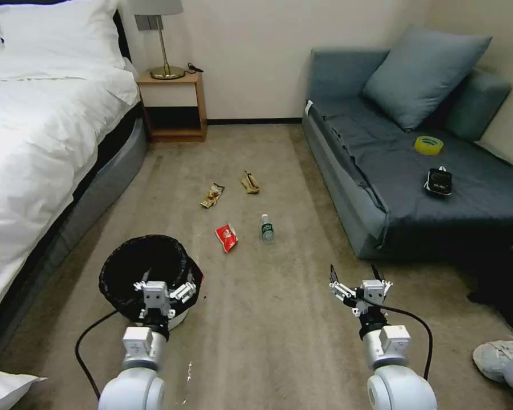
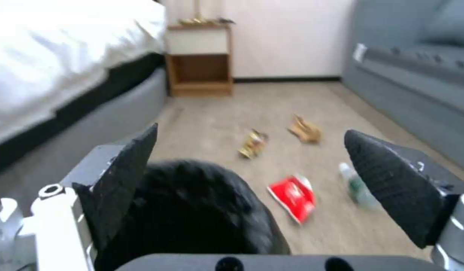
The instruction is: Pick up the trash bin, then pick up the garbage on the floor and place it into the trash bin.
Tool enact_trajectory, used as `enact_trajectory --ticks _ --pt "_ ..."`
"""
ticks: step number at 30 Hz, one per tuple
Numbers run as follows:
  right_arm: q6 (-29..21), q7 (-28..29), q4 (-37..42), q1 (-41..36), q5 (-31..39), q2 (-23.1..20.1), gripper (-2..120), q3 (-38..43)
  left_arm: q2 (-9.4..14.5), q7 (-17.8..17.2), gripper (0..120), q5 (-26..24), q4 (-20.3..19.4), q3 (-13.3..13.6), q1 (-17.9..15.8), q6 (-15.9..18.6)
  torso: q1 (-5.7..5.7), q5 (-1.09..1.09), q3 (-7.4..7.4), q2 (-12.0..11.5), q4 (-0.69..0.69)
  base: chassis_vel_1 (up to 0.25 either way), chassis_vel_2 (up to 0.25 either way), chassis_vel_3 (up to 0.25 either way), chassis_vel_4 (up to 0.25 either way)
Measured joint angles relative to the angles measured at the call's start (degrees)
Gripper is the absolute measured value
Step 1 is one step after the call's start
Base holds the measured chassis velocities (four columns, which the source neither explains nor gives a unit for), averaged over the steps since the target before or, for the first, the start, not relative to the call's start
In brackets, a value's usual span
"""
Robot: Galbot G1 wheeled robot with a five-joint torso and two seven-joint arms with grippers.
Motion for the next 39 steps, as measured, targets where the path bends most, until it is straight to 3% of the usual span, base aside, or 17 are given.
enact_trajectory --ticks 1,3,4,5,6,9,10,17,21,25,26,30,31,34,39 --pt "-0.45 0.45 2.69 0.01 0.62 0.31 100 0.24 -0.96 -0.51 100 -0.27 -2.63 -1.07 0.55 1.19 0.0 0.0 0.0 0.0 0.0 0.0 0.0 0.0 0.0" --pt "-0.59 0.58 3.53 0.01 0.79 0.4 100 0.31 -1.34 -0.7 100 -0.38 -3.75 -1.49 0.76 1.68 0.0 0.01 0.0 0.0 0.0 0.0 0.0 0.0 0.0" --pt "-1.17 1.21 7.18 0.03 1.64 0.83 100 0.67 -2.57 -1.29 100 -0.79 -7.28 -2.93 1.52 3.26 0.0 0.0 0.0 0.0 0.0 0.0 0.0 0.0 0.0" --pt "-1.17 1.21 7.18 0.03 1.64 0.83 100 0.67 -2.57 -1.29 100 -0.79 -7.28 -2.93 1.52 3.26 0.0 0.0 0.0 0.0 0.0 0.0 0.0 0.0 0.0" --pt "-1.77 1.98 11.37 0.07 2.7 1.28 100 1.13 -2.1 -1.69 100 -1.9 -9.4 -5.3 2.85 5.12 0.0 0.05 0.0 0.0 0.01 0.0 0.0 0.0 0.0" --pt "-1.82 2.45 13.21 0.13 4.3 0.59 100 1.82 -0.85 -1.81 100 -3.22 -9.41 -6.81 3.24 6.26 0.0 -0.03 0.0 0.01 0.01 0.0 0.0 0.0 0.0" --pt "-1.83 2.59 13.27 0.07 4.58 0.44 100 1.89 -0.22 -1.9 100 -3.79 -8.95 -7.49 3.22 6.46 0.0 0.04 0.0 0.0 0.0 0.0 0.0 0.0 0.0" --pt "-1.79 2.85 13.29 -0.21 4.7 0.37 100 1.92 2.03 -2.79 100 -7.51 -6.46 -10.17 2.37 8.14 0.0 -0.01 0.0 0.0 0.0 0.0 0.0 0.0 0.0" --pt "-1.75 2.86 13.34 -0.41 4.62 0.36 100 1.86 3.93 -4.96 100 -12.23 -4.36 -13.23 0.19 10.76 0.0 -0.01 0.0 0.0 0.0 0.0 0.0 0.0 0.0" --pt "-1.74 2.84 13.38 -0.56 4.39 0.48 100 1.64 6.44 -10.19 100 -18.72 -1.98 -15.9 -3.63 16.86 0.0 0.0 0.0 0.0 0.0 0.0 0.0 0.0 0.0" --pt "-1.74 2.84 13.38 -0.56 4.39 0.48 100 1.64 6.44 -10.19 100 -18.72 -1.98 -15.9 -3.63 16.86 0.0 0.0 0.0 0.0 0.0 0.0 0.0 0.0 0.0" --pt "-1.93 2.71 13.39 -0.45 4.14 0.55 100 1.48 10.46 -16.82 100 -26.85 0.88 -15.97 -7.71 25.95 0.0 -0.01 0.0 0.0 0.0 0.0 0.0 0.0 0.0" --pt "-1.93 2.71 13.39 -0.45 4.14 0.55 100 1.48 10.46 -16.82 100 -26.85 0.88 -15.97 -7.71 25.95 0.0 -0.01 0.0 0.0 0.0 0.0 0.0 0.0 0.0" --pt "-2.14 2.62 13.31 -0.23 3.78 0.67 100 1.24 12.96 -20.68 100 -32.5 3.13 -14.76 -10.41 31.56 0.0 -0.01 0.0 0.0 -0.01 0.0 0.0 0.0 0.0" --pt "-2.84 2.49 12.48 0.91 3.7 0.54 100 0.82 14.6 -22.96 100 -36.37 6.85 -13.69 -13.07 34.28 0.0 0.0 0.0 0.0 0.01 0.0 0.0 0.0 0.0"
